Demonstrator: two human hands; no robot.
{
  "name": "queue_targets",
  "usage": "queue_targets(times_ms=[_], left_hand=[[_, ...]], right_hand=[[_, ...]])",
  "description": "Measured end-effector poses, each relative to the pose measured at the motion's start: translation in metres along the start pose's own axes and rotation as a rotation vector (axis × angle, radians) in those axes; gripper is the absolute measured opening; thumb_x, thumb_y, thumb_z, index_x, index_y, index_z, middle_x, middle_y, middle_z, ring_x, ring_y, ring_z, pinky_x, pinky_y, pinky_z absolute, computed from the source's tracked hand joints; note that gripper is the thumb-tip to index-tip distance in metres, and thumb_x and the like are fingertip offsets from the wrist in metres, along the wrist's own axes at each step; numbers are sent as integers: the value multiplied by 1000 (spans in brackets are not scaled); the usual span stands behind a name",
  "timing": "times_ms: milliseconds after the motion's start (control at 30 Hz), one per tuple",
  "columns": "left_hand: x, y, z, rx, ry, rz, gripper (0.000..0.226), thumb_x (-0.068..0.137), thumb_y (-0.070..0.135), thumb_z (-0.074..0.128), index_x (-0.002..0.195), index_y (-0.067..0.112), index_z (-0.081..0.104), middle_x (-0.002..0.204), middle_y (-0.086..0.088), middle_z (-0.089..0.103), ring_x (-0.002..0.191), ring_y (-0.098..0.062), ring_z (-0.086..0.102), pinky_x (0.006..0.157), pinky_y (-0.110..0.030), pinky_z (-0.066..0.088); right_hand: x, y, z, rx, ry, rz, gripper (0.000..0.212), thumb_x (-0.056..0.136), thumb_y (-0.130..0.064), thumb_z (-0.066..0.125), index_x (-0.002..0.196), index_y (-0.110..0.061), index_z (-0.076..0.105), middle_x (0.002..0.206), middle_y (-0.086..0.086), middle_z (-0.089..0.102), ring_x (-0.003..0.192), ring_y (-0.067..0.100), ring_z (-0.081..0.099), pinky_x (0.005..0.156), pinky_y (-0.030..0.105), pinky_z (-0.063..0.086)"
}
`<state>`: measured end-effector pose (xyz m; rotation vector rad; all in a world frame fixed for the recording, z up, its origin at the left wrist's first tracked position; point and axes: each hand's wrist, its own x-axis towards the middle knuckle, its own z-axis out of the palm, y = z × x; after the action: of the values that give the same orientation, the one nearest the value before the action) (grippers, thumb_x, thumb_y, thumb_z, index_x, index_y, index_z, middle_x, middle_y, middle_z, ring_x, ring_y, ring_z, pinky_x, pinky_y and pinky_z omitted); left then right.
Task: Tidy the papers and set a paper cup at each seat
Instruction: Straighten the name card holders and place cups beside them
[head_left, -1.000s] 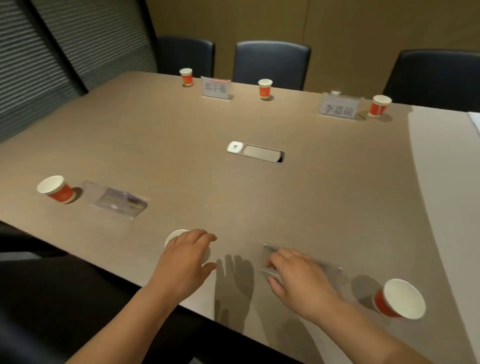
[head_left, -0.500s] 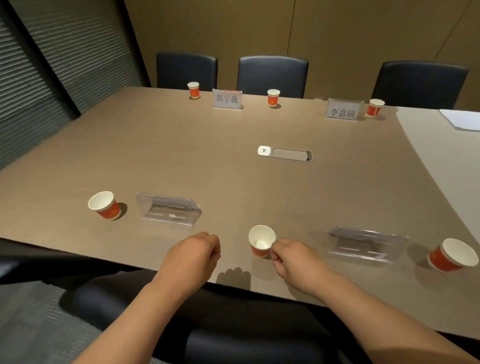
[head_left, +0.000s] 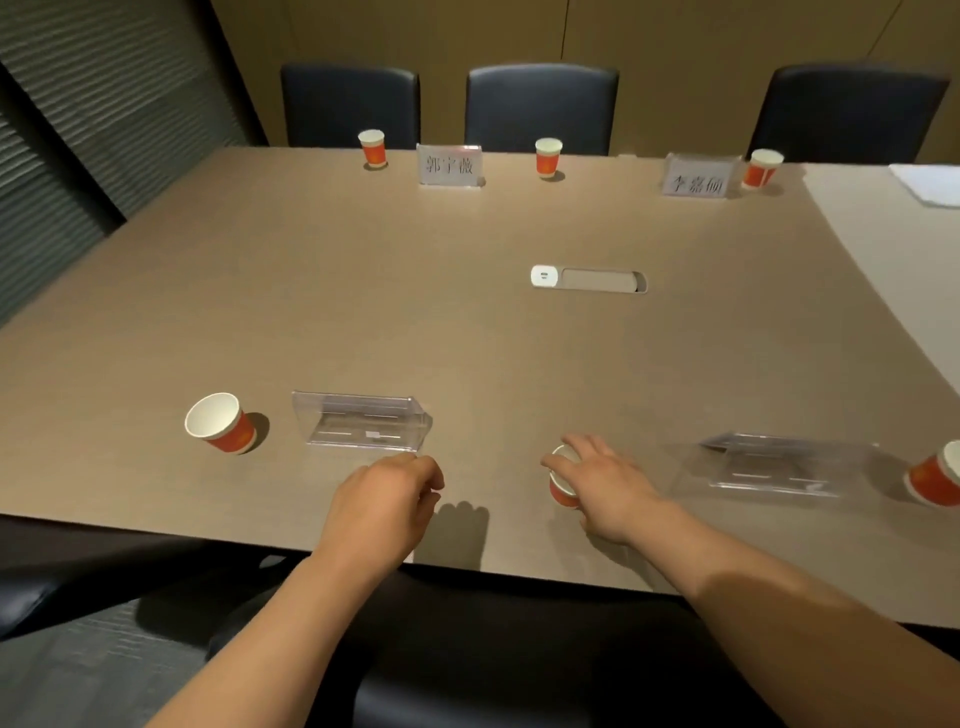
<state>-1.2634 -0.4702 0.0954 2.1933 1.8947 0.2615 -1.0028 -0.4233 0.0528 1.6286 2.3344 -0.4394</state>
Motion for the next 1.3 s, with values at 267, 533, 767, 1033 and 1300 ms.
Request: queue_targets(times_ms=[267,533,767,1033,1300], left_hand=[[69,-29,18,90,-37,23,29,86,24,68,115,22,64,119,2,64,108,-28,60,82,-38,47],[116,-67,37,200,10,15,53,73,15,75,123,22,60,125,-5,62,116,-32,57,96,-45,43],[138,-93,55,274,-130,-32,61,80,18,68,136,28,48,134,-1,59,128,-26,51,110,-44,32],[142,-106,54,374,-156,47,64,78,3,65,134,30,49,128,3,62,118,-23,60,108,-40,34],[125,-143,32,209,-71,166,71,78,17,73,142,24,43,143,0,53,135,-25,46,113,-42,30]], right_hand=[[47,16,2,19,97,-18,51,88,-13,53,134,-33,46,144,5,38,118,35,43,93,43,47],[81,20,1,29,34,102,79,74,-29,74,140,-33,31,145,4,34,123,32,44,93,42,48],[93,18,4,150,47,232,52,84,-31,67,131,-20,45,124,12,47,107,38,54,84,40,53],[89,4,-13,8,-39,242,106,69,-50,77,150,-27,13,154,9,26,132,34,37,99,44,42],[103,-112,-50,65,183,84,73,84,-43,66,146,-24,31,152,4,33,136,27,35,107,41,33]])
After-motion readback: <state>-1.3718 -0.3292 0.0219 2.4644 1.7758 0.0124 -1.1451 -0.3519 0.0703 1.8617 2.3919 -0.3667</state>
